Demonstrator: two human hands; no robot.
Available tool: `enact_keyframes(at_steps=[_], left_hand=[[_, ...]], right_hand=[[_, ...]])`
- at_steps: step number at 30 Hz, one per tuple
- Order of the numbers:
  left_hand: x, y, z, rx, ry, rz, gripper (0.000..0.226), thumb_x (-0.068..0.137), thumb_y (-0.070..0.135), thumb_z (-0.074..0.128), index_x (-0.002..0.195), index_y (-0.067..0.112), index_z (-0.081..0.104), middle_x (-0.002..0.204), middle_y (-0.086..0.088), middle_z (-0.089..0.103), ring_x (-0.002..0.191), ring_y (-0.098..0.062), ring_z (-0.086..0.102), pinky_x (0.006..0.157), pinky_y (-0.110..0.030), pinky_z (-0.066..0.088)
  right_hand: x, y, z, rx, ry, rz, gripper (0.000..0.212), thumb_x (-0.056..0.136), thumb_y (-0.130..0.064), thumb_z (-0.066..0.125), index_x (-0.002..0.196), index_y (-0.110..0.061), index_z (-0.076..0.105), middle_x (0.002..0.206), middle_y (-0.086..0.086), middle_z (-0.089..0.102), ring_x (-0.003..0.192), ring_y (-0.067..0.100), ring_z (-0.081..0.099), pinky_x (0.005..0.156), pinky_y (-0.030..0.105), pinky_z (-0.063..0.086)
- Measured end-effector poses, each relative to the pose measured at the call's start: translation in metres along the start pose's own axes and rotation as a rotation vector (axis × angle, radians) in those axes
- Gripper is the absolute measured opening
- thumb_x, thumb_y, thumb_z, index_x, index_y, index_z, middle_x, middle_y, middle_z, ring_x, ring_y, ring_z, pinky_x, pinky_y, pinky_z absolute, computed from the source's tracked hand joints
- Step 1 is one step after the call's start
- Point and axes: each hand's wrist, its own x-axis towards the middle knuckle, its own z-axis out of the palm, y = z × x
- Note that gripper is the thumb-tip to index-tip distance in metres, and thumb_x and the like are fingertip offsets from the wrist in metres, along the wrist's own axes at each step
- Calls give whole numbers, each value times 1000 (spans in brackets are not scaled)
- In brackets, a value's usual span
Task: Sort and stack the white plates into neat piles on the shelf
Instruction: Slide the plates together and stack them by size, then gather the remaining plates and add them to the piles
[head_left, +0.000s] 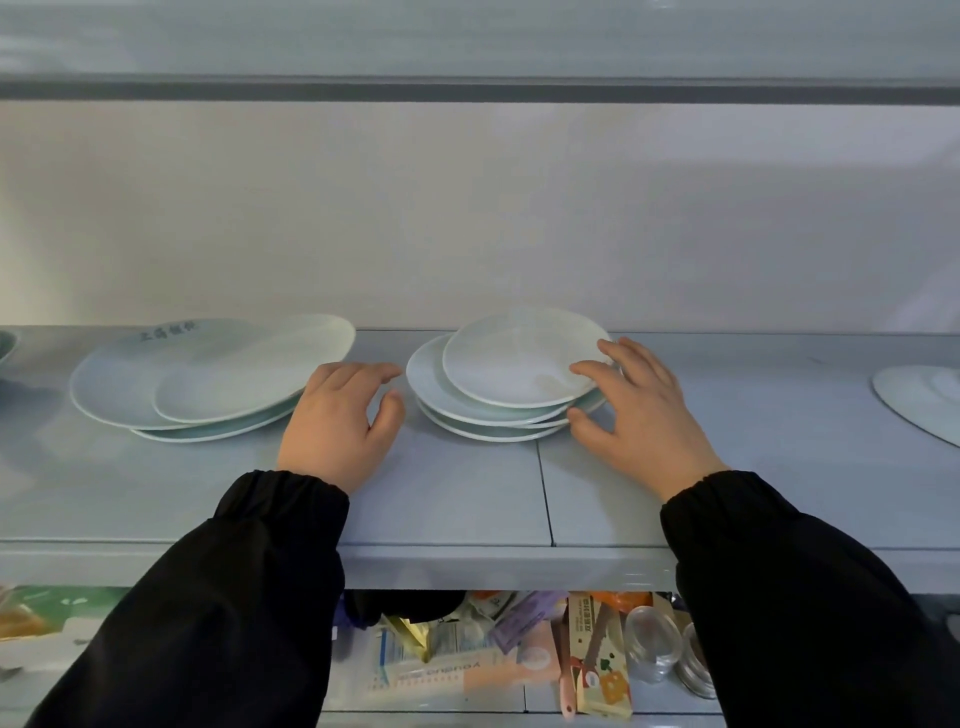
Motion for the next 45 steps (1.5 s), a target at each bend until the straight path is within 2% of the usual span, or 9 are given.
enact_keyframes(at_steps=[4,8,14,18,23,29,36,39,45], left_hand=[[2,8,2,45,19,42,45,91,35,40,120,13,66,113,-2,67,113,-26,50,97,-31,39],[4,31,10,66,-5,126,45,92,35,42,124,13,64,118,-3,65,115,-25,48,99,-29,36],[6,91,36,33,-17,288,42,91,30,47,124,10,64,118,-5,65,117,-29,52,104,-34,37],[6,131,57,18,-41,357,40,91,29,50,122,9,64,115,-6,66,116,-30,53,104,-35,38],[8,180,84,3,-84,414,39,91,28,51,122,8,64,115,-6,66,115,-30,53,101,-41,42],[8,233,114,9,-128,447,41,93,31,48,125,9,62,116,-5,65,114,-29,54,102,-39,41],[8,283,139,17,-192,408,45,94,35,44,127,11,62,118,-4,64,117,-26,52,98,-38,43],[7,302,150,5,-198,396,46,94,36,43,128,12,61,118,-4,65,117,-26,52,99,-38,43],[5,342,172,-9,-207,411,48,94,37,41,131,13,59,122,-3,63,121,-23,50,103,-30,36]], right_hand=[[-1,2,-7,33,-59,47,70,82,-63,37,145,-32,44,161,4,26,152,27,11,120,48,17],[-4,11,-15,43,-96,87,71,86,-62,40,152,-38,29,166,1,13,153,21,-1,123,45,7],[-14,41,-34,28,-130,165,80,79,-67,34,154,-40,25,166,-2,9,153,19,-3,123,45,6],[-24,74,-48,6,-99,219,73,86,-58,47,153,-39,26,165,-1,16,153,20,2,122,44,11],[-37,117,-70,-14,-50,293,74,83,-59,45,152,-38,28,164,1,22,152,21,8,121,45,16],[-56,169,-99,-17,-18,328,71,87,-55,49,152,-36,30,163,2,23,152,21,8,121,46,14],[-69,221,-127,-5,52,330,78,78,-63,38,151,-33,35,161,6,28,152,25,11,120,49,17],[-73,239,-135,-2,85,323,76,80,-61,41,150,-31,37,160,7,30,152,26,13,119,50,18],[-82,273,-150,-16,139,309,73,80,-61,42,147,-31,42,157,8,35,150,28,18,118,53,18]])
